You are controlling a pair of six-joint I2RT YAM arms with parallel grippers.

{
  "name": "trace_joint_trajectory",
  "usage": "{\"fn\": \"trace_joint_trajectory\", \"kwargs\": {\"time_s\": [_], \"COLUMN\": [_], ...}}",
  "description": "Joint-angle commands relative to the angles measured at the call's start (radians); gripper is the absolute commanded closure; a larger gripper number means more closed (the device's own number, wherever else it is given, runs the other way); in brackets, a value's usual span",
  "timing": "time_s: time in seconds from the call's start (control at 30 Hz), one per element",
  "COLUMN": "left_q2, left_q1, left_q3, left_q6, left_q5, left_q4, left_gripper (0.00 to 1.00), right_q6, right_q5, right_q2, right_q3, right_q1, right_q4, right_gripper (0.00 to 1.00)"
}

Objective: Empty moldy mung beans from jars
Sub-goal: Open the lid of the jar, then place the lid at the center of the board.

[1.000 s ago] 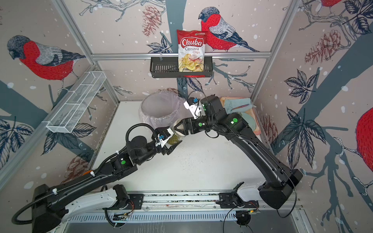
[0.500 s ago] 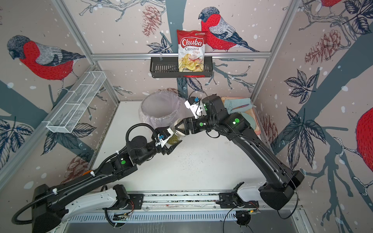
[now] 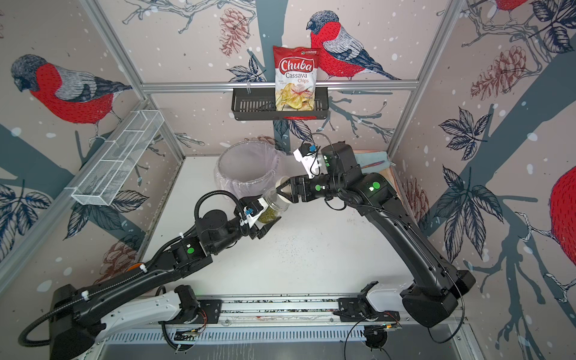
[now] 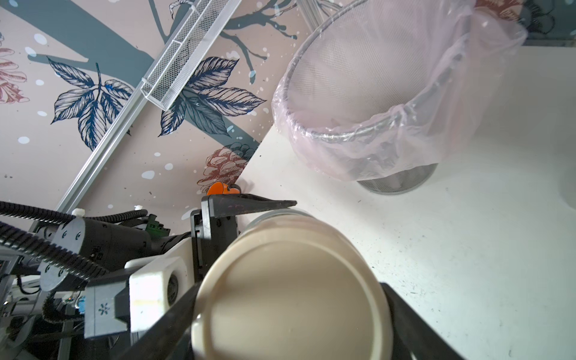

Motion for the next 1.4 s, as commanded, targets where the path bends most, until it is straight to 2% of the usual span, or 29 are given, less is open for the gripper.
{"fn": "trace_joint_trajectory", "kwargs": {"time_s": [0.0, 0.33, 0.5, 0.63, 0.7, 0.83, 1.0, 1.37], "left_q2": [-0.003, -0.021, -0.031, -0.041, -0.045, -0.049, -0.062, -0.072], "left_q1": [0.000, 0.001, 0.001, 0.000, 0.001, 0.001, 0.002, 0.006], "left_q3": [0.006, 0.014, 0.001, -0.001, 0.003, 0.001, -0.010, -0.012], "left_q6": [-0.001, -0.001, -0.001, -0.004, -0.002, 0.003, 0.008, 0.013], "left_q5": [-0.003, 0.006, 0.006, 0.022, 0.025, 0.019, 0.024, 0.024], "left_q4": [0.130, 0.134, 0.147, 0.150, 0.152, 0.155, 0.155, 0.155], "left_gripper": [1.00, 1.00, 1.00, 1.00, 1.00, 1.00, 1.00, 1.00], "right_q6": [-0.017, -0.022, -0.018, -0.014, -0.008, 0.014, -0.006, 0.014], "right_q5": [0.022, 0.155, 0.286, 0.446, 0.479, 0.491, 0.506, 0.523], "right_q2": [-0.009, -0.010, 0.022, 0.064, 0.076, 0.092, 0.163, 0.223], "right_q3": [0.003, -0.054, -0.032, -0.031, -0.054, -0.105, -0.054, -0.121], "right_q1": [-0.030, -0.220, -0.298, -0.322, -0.333, -0.375, -0.413, -0.423], "right_q4": [-0.017, -0.005, -0.014, -0.008, 0.014, 0.077, 0.059, 0.111], "right_gripper": [0.17, 0.17, 0.17, 0.18, 0.18, 0.18, 0.18, 0.18]}}
